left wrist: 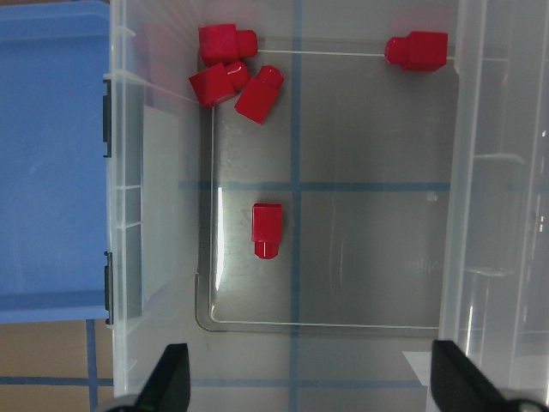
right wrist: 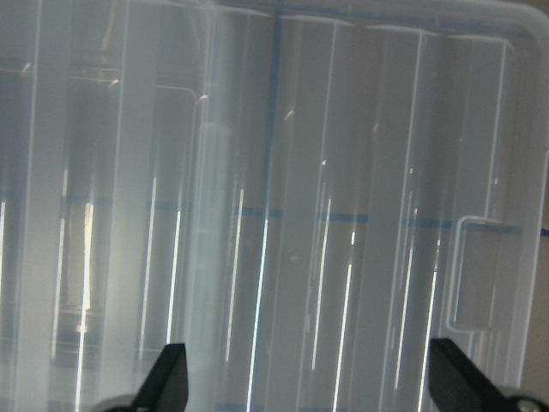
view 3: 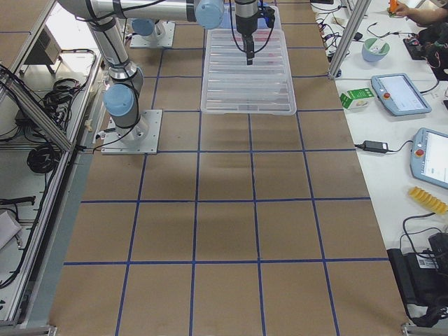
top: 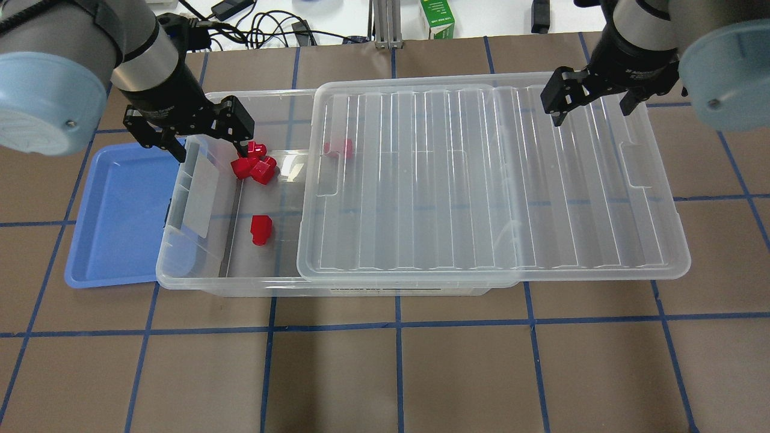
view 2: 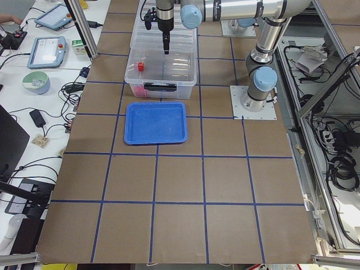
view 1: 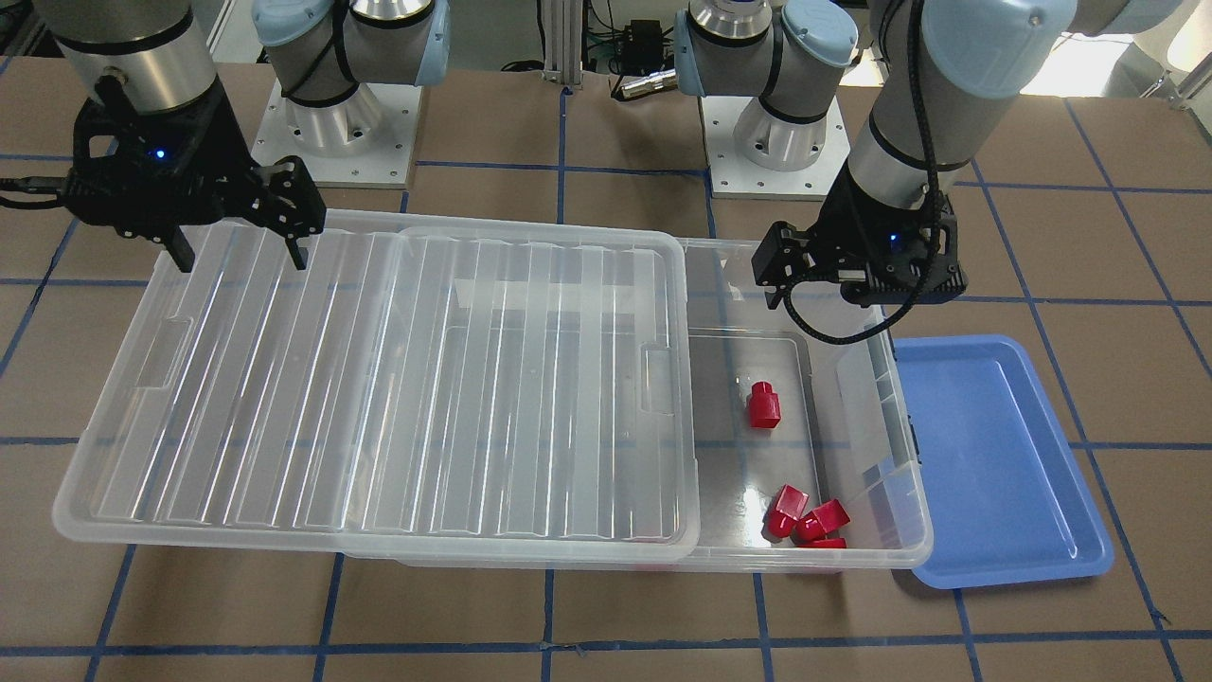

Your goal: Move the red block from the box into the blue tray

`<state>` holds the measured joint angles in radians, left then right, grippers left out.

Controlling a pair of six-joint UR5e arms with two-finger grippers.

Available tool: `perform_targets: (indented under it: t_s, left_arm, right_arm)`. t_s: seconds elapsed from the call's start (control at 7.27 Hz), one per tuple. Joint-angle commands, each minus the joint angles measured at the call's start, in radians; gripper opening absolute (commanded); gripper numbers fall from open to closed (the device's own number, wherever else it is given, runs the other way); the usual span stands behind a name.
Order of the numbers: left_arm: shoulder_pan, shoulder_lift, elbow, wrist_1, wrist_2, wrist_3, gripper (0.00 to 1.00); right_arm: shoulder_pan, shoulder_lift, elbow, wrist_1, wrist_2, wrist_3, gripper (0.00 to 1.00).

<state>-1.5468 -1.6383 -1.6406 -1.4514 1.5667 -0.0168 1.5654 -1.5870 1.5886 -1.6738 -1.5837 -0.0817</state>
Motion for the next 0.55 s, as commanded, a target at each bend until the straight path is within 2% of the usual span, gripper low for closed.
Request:
perform_targets:
  t_s: [0.0, 0.41]
  left_arm:
    - [0.001, -0.021, -0.024, 0.020, 0.003, 0.000, 1.00]
    - [0.001, -0.038, -0.149, 0.145, 0.009, 0.003, 1.00]
  right_arm:
    - [0.019, -0.004, -0.021, 0.065, 0.068, 0.059, 1.00]
    - [0.019, 0.005, -0.048, 0.049, 0.071, 0.060, 1.00]
